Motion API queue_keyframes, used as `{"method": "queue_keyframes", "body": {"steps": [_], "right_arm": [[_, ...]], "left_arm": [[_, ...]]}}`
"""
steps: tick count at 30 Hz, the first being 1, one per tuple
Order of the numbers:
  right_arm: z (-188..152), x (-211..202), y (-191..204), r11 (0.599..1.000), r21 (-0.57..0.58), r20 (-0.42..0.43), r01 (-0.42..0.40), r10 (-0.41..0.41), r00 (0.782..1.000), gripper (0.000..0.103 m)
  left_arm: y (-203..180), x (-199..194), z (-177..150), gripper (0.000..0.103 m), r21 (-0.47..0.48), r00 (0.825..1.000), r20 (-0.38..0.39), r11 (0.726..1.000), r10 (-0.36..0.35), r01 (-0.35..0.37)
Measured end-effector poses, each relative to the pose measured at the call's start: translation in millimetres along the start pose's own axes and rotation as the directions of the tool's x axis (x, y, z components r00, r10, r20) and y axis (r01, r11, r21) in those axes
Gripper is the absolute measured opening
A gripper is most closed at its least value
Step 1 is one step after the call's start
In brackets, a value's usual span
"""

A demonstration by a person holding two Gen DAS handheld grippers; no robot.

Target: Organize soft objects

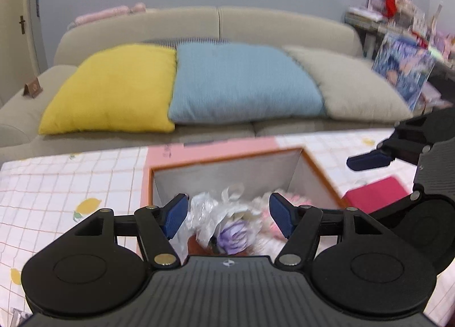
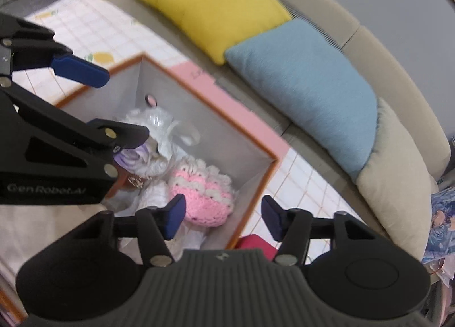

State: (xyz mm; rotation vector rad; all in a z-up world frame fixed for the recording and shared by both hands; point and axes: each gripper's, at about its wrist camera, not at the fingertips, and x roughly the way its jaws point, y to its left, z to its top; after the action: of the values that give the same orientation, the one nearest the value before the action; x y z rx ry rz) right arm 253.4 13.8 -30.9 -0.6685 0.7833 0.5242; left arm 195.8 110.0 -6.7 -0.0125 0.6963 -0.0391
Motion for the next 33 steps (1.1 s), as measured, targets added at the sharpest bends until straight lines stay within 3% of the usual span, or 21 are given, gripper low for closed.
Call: {"method": "queue_keyframes", "body": {"steps": [9,17,21,25,27,33], "right_arm": [[-24,-83,-17,0.988,0.152,0.136,0.011,-0.032,0.99,0.067],[-71,-148,-16,0.957,0.29,0.207,-0.007,-0.056,0.977,0.069],[-100,-174,-12,0.94,0.34,0.222,0.011,-0.092,0.971,0.071],[-129,-194,-5,0.914,0.403,0.231,0.045,-0.149,0.961,0.073],[-144,-202,-2,0.892,0.449,0.228,0.055,-0.174,0.958,0.074],[-178,-217,9,0.82,0.566,0.187,0.083,-0.225,0.956,0.078]], "left_arm": [[-26,-75,4,0.08,0.0,0.985,0.171,1.0,-0.022,0.022],[-49,-133,-18,0.087,-0.058,0.963,0.262,0.995,-0.058,0.075],[-56,-147,-30,0.087,-0.096,0.963,0.253,0.988,-0.094,0.122],[-64,-155,-44,0.083,-0.083,0.964,0.256,0.993,-0.065,0.089],[-69,-156,-52,0.077,-0.085,0.971,0.229,0.993,-0.062,0.084],[-79,-152,-78,0.078,-0.132,0.989,0.112,0.985,-0.092,0.107]]}}
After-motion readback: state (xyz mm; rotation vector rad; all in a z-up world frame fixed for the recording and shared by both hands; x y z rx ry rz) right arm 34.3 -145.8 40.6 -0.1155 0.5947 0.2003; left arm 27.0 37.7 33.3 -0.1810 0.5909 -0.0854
